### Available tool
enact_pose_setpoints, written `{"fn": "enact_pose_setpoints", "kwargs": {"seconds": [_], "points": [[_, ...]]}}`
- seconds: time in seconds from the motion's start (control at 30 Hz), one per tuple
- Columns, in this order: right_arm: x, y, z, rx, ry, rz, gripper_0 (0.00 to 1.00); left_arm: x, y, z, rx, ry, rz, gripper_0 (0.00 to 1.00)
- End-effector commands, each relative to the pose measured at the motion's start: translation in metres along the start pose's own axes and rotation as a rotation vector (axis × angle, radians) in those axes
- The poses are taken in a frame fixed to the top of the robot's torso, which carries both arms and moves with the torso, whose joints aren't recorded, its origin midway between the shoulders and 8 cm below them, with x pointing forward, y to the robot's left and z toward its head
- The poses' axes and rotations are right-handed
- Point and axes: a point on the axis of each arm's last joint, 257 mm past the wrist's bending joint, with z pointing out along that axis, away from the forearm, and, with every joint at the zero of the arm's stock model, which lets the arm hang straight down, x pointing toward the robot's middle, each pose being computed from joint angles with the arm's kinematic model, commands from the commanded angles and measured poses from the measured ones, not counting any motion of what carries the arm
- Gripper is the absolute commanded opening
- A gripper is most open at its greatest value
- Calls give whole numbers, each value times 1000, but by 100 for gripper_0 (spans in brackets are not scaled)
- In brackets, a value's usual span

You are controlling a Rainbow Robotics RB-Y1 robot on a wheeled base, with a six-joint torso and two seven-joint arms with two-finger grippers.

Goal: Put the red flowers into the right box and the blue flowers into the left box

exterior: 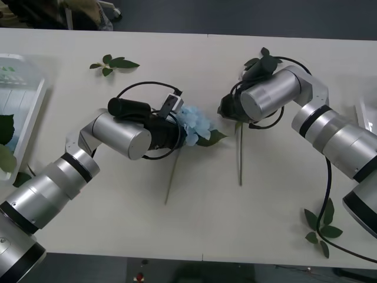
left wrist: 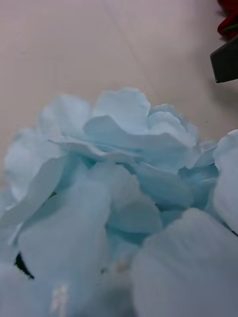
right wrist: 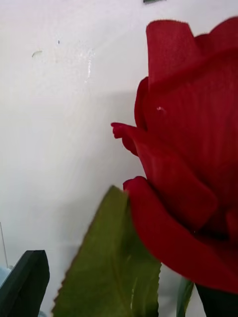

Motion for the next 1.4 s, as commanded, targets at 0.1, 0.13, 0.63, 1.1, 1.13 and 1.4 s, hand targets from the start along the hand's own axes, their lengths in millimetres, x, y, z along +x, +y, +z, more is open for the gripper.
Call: {"fn": "enact_pose_setpoints", "kwargs": {"seconds": [0.1, 0.13, 0.63, 1.1, 1.13, 1.4], "points": [[-12, 2, 2, -4, -20, 2, 55, 1, -5, 2, 3, 5, 5, 0], [-11, 1, 3, -2, -20, 3, 50, 2, -4, 2, 2, 7, 5, 0], [-22, -44, 5, 50, -31, -18, 0, -15, 37, -41, -38, 29, -15, 0], [-90, -132, -152, 69, 36, 22, 0, 14, 183, -268, -302, 430, 94, 0], [-95, -149, -167, 81, 31, 5, 0, 22, 202, -288, -342, 475, 112, 0], [-116, -290, -243, 229, 2, -167, 0, 56, 340, -394, -682, 707, 208, 0]]}}
